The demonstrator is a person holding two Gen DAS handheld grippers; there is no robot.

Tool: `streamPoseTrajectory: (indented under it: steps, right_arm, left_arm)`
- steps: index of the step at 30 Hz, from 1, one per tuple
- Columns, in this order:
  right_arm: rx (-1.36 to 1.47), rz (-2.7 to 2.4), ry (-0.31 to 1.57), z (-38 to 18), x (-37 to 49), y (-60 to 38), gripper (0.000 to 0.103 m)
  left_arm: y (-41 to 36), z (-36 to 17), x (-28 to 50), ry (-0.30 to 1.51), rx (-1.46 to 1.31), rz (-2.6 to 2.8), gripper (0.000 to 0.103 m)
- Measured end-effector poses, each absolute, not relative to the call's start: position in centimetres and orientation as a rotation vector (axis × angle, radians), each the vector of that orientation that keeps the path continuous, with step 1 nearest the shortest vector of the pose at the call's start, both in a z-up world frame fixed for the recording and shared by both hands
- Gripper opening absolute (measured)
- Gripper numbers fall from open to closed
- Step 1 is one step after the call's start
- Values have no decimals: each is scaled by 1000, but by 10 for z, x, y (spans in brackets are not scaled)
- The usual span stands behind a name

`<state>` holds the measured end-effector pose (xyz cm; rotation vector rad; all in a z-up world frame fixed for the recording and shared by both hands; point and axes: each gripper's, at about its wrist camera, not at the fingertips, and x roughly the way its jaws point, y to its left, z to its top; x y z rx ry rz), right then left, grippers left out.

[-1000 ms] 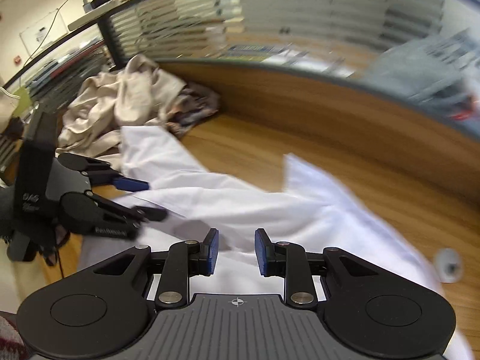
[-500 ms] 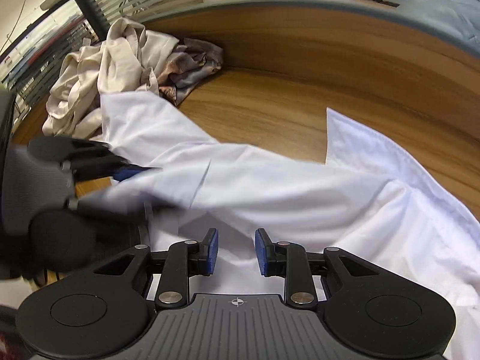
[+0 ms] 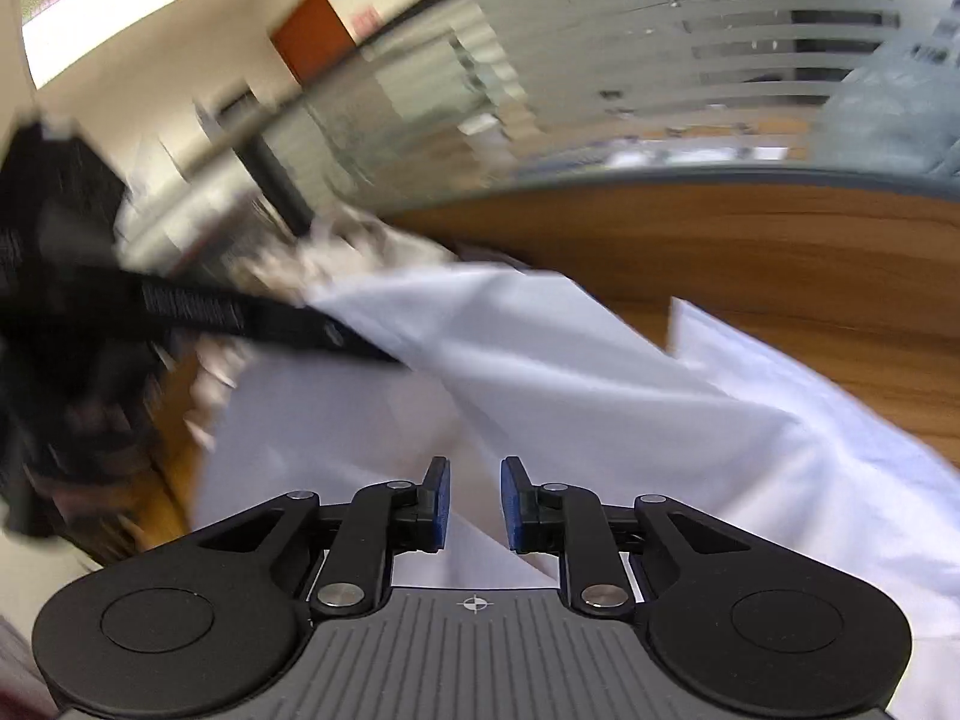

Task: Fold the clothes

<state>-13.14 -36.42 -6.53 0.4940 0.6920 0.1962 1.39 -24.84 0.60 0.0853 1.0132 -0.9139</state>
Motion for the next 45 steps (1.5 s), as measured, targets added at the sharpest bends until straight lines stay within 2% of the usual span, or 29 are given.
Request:
streamPoseTrajectory:
  steps: [4,9,13,18,22,28,32,38,41,45]
  right_arm:
    - [453,195,740,-76,-122,-358,22]
    - [450,101,727,-73,-157,-376,19]
    - [394,-2,690,-43,-201,-392,19]
    - [343,-47,654,-1,-232,-408,20]
    - [309,-29,721,-6,-212,-411,20]
    - [183,66,949,-59,-153,-372,19]
    - [149,100,1027,-79,-136,-355,19]
    - [214,169,1019,-75,-121,-353,20]
    - [292,212,1047,-86,-106,-348,20]
    - [353,228,1098,-104,-88,-344,20]
  left_arm:
    - [-261,21,-7,1031,79,-965,2]
    - [-289,51,-51,997,81,-1087,2]
    - [-300,78,-83,979,4,-1182,2]
    - [-282,87,-90,903,-32,-1144,2]
    - [-254,53,-69,929,-3,-1002,2]
    - [-215,-23,-31,1037,38,-807,2]
    - [-199,-68,-11,1068,52,-747,4]
    - [-193,-124,10,1109,108,-734,16]
    - [-196,-141,15,1125,130,-754,18]
    - [-190,-129,13,1094,103,-807,18]
